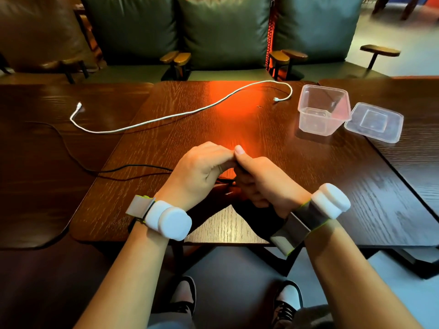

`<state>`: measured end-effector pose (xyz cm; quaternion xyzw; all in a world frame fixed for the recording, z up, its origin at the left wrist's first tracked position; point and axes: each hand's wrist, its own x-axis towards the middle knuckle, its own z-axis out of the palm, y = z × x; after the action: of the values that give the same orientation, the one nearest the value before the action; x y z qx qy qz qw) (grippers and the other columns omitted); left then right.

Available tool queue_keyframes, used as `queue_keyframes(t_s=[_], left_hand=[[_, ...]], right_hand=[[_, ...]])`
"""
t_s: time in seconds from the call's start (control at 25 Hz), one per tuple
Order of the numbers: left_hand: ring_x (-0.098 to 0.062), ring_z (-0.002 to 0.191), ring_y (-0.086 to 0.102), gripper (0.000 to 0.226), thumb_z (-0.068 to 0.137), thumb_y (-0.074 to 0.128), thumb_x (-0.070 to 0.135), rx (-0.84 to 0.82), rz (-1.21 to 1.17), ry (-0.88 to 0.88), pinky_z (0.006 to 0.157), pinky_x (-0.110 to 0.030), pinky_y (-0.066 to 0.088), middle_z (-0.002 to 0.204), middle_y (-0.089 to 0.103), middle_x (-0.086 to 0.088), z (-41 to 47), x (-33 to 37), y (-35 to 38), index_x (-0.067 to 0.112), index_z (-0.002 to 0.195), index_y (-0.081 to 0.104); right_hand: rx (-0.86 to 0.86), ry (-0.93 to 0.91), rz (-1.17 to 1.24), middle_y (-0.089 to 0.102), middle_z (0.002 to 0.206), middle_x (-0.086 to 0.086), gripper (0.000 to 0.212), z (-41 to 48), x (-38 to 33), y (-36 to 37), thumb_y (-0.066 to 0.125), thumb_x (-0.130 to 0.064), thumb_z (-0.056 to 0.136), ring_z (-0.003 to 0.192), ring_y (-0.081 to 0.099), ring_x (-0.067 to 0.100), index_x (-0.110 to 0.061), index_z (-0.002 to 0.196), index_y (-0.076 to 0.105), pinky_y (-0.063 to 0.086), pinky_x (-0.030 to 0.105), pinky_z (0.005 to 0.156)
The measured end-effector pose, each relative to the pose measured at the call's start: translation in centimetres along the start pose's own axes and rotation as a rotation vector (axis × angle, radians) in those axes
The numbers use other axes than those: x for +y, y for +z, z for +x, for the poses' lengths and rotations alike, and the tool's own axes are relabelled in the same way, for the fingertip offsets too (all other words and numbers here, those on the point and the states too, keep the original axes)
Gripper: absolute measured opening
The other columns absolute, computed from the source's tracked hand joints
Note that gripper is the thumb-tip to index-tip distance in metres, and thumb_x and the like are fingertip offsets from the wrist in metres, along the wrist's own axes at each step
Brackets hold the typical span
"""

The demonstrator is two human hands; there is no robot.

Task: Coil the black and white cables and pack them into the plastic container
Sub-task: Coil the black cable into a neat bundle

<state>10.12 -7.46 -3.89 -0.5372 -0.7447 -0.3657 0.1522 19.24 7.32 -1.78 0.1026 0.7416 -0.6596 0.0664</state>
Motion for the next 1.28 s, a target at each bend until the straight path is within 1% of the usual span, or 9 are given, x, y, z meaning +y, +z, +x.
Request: queue_keyframes(t_s=[0.16,0.32,0.52,0.64,0.76,0.92,1.04,1.16,1.28], left_hand=[[-0.002,0.09,0.062,0.021,0.098,0.057,0.017,0.005,-0.194,-0.118,0.081,-0.022,0.048,0.093,0.063,0.017,0.0,-0.1,-0.2,0.007,0.109,0.071],[-0.019,0.088,0.065,0.02,0.099,0.058,0.01,0.036,-0.159,-0.092,0.082,-0.033,0.05,0.089,0.067,0.0,0.1,-0.1,-0.3,0.008,0.111,0.073],[-0.013,0.1,0.066,0.023,0.102,0.053,0.018,-0.015,-0.16,-0.167,0.087,-0.036,0.051,0.105,0.071,0.007,-0.4,-0.7,-0.3,0.017,0.116,0.071],[-0.019,0.095,0.065,0.025,0.102,0.051,0.018,0.006,-0.149,-0.157,0.085,-0.039,0.05,0.101,0.071,0.002,-0.3,-0.6,0.1,0.015,0.119,0.069],[-0.021,0.088,0.062,0.026,0.102,0.05,0.017,0.025,-0.125,-0.131,0.082,-0.039,0.049,0.091,0.067,0.002,-0.1,-0.4,0.1,0.018,0.12,0.069],[-0.018,0.093,0.064,0.026,0.103,0.05,0.014,-0.001,-0.167,-0.127,0.084,-0.033,0.05,0.095,0.067,-0.001,0.1,-0.1,0.3,0.015,0.12,0.069],[-0.012,0.095,0.064,0.028,0.104,0.046,0.016,-0.024,-0.237,-0.18,0.084,-0.021,0.047,0.099,0.068,-0.002,0.0,0.0,0.7,0.012,0.122,0.067],[0.003,0.091,0.061,0.026,0.105,0.044,0.02,-0.048,-0.339,-0.266,0.082,-0.01,0.044,0.097,0.07,0.007,-0.3,0.1,0.7,0.023,0.12,0.066],[0.002,0.094,0.061,0.028,0.105,0.042,0.023,-0.075,-0.472,-0.318,0.085,-0.014,0.045,0.099,0.069,0.016,-0.2,0.3,0.9,0.034,0.114,0.066]], right_hand=[[-0.13,-0.006,0.202,0.02,0.05,0.0,0.057,-0.3,-0.1,0.1,0.034,-0.056,0.099,0.038,0.015,0.012,-0.021,0.054,0.029,0.018,0.019,0.037],[-0.107,-0.028,0.268,0.042,0.057,0.005,0.047,0.0,-0.3,0.4,0.035,-0.034,0.104,0.042,0.032,0.013,-0.011,0.067,0.051,0.032,0.026,0.043],[-0.125,0.023,0.342,0.019,0.053,-0.004,0.04,0.1,-0.5,0.3,0.031,-0.031,0.096,0.042,0.011,0.008,-0.018,0.059,0.039,0.005,0.02,0.041],[-0.118,-0.004,0.381,0.02,0.049,-0.005,0.055,0.1,-0.1,0.5,0.035,-0.046,0.101,0.039,0.012,0.008,-0.021,0.051,0.036,0.007,0.018,0.039],[-0.208,0.0,0.499,0.031,0.051,-0.004,0.05,0.1,0.1,0.1,0.035,-0.04,0.102,0.038,0.022,0.007,-0.016,0.06,0.051,0.019,0.017,0.037],[-0.28,0.05,0.612,0.022,0.049,-0.008,0.039,0.1,-0.1,-0.2,0.032,-0.031,0.092,0.041,0.007,0.007,-0.018,0.057,0.045,0.003,0.018,0.04],[-0.272,0.074,0.594,0.016,0.047,-0.007,0.055,0.1,-0.1,0.0,0.039,-0.045,0.097,0.042,0.004,0.009,-0.024,0.047,0.033,0.001,0.019,0.041],[-0.349,0.077,0.659,0.013,0.047,-0.007,0.061,0.1,-0.1,0.0,0.035,-0.043,0.1,0.042,0.003,0.009,-0.022,0.042,0.033,-0.002,0.02,0.042],[-0.44,0.058,0.771,0.012,0.048,-0.006,0.055,-0.1,-0.5,-0.3,0.032,-0.037,0.099,0.042,-0.001,0.008,-0.023,0.045,0.029,-0.005,0.02,0.042]])
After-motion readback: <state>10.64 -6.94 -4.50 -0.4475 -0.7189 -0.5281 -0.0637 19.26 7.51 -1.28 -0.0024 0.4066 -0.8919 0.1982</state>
